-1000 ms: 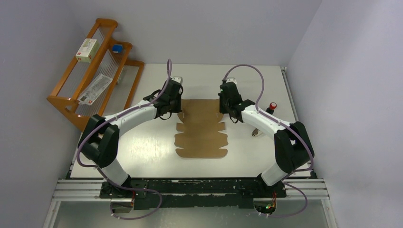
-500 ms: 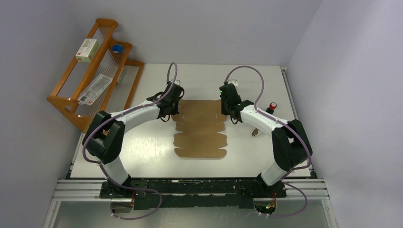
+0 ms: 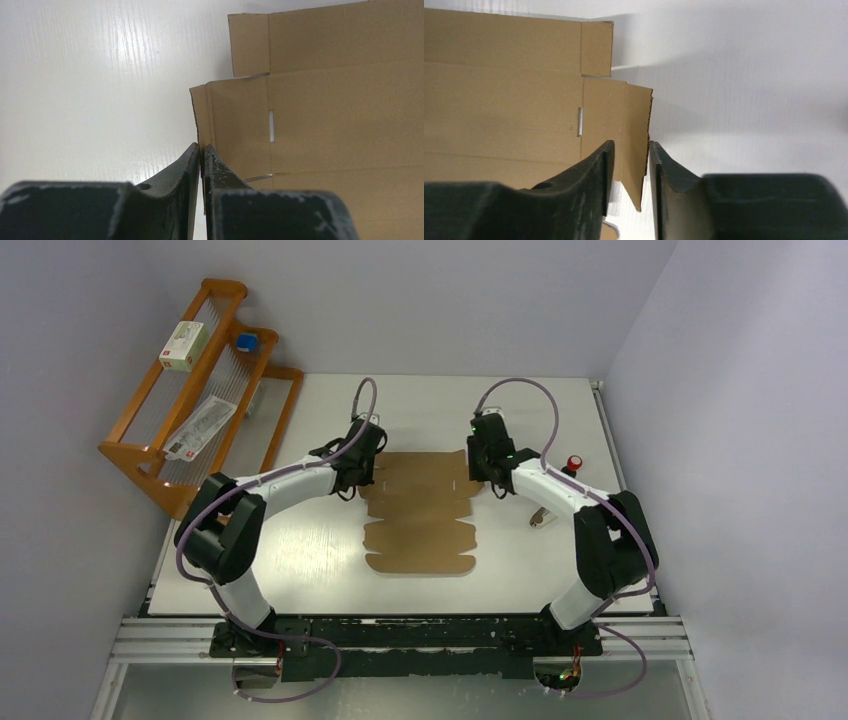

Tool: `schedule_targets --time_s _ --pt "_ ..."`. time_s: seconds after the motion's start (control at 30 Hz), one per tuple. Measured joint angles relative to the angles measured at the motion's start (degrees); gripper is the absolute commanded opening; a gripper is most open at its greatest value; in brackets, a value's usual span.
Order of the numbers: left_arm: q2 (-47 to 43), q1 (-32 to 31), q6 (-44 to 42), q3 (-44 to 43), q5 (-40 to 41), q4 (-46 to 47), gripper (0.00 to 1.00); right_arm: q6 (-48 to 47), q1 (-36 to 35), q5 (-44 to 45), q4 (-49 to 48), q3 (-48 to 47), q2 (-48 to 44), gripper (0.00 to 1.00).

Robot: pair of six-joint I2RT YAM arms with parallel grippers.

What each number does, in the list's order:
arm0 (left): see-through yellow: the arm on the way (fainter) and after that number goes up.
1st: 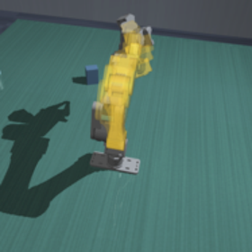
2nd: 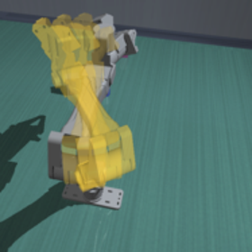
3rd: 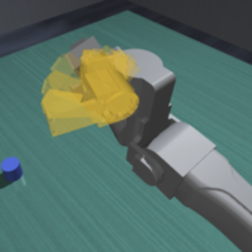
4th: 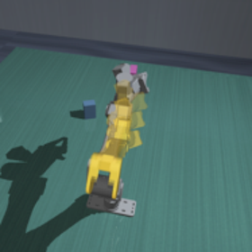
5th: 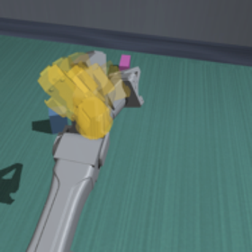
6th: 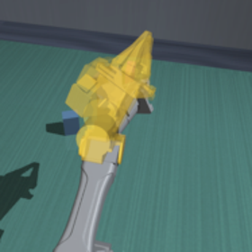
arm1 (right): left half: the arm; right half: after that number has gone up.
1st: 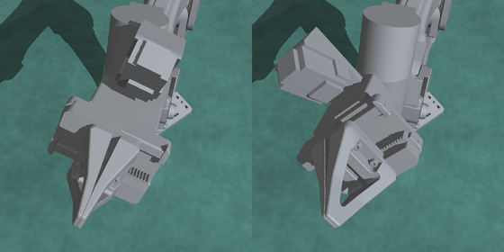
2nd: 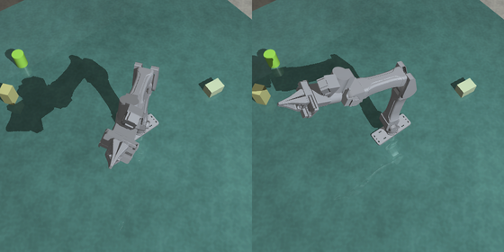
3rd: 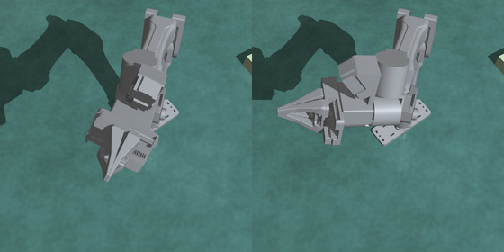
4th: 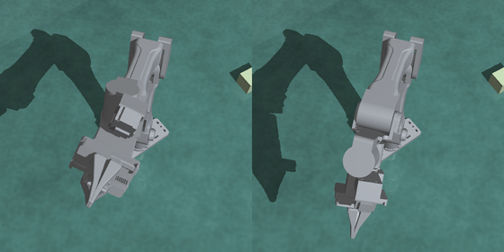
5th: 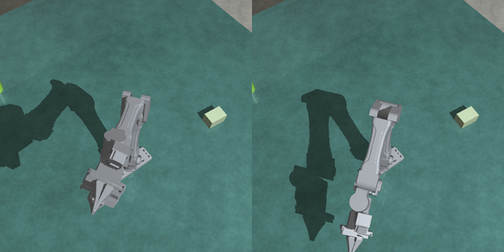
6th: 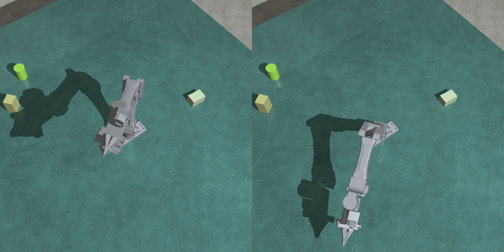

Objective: Fold the paper box

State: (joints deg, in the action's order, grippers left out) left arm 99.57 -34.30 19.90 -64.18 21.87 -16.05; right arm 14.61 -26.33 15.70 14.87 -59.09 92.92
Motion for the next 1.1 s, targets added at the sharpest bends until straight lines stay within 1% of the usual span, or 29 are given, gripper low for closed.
schedule_targets --time_s 0.07,0.17,0.3,0.37,0.5,0.63,0.77,0.97,1.1 --pt "-0.94 0.00 -0.66 1.40 0.02 1.16 0.14 -1.86 1.92 -3.43 0.00 -0.04 -1.38 0.46" --pt "-2.43 0.00 -1.77 3.23 -0.02 3.48 0.14 -3.80 5.01 -8.52 0.02 -0.85 -3.61 0.53" --pt "-4.94 0.00 -3.76 6.23 -0.13 8.13 0.14 -6.45 8.22 -16.57 -0.28 -4.26 -4.66 0.64" --pt "-6.51 0.00 -4.96 7.89 -0.42 10.84 0.14 -8.41 8.87 -20.70 -0.46 -6.56 -4.31 0.68" --pt "-9.31 0.00 -6.69 10.32 -1.42 15.30 0.14 -12.11 9.05 -27.26 -0.90 -11.08 -1.40 0.70" --pt "-11.80 0.00 -8.28 12.28 -2.82 19.15 0.15 -16.52 9.09 -34.03 -0.24 -17.75 5.60 0.69" --pt "-13.92 0.00 -9.44 13.70 -3.76 21.53 0.15 -20.87 9.11 -39.52 1.70 -24.59 13.20 0.69" --pt "-15.78 0.00 -10.84 16.00 -5.20 24.81 0.14 -27.96 9.11 -47.65 4.81 -30.62 21.11 0.72" --pt "-15.91 0.00 -11.61 16.55 -5.64 25.77 0.14 -32.28 9.09 -52.63 8.00 -36.44 26.49 0.73"
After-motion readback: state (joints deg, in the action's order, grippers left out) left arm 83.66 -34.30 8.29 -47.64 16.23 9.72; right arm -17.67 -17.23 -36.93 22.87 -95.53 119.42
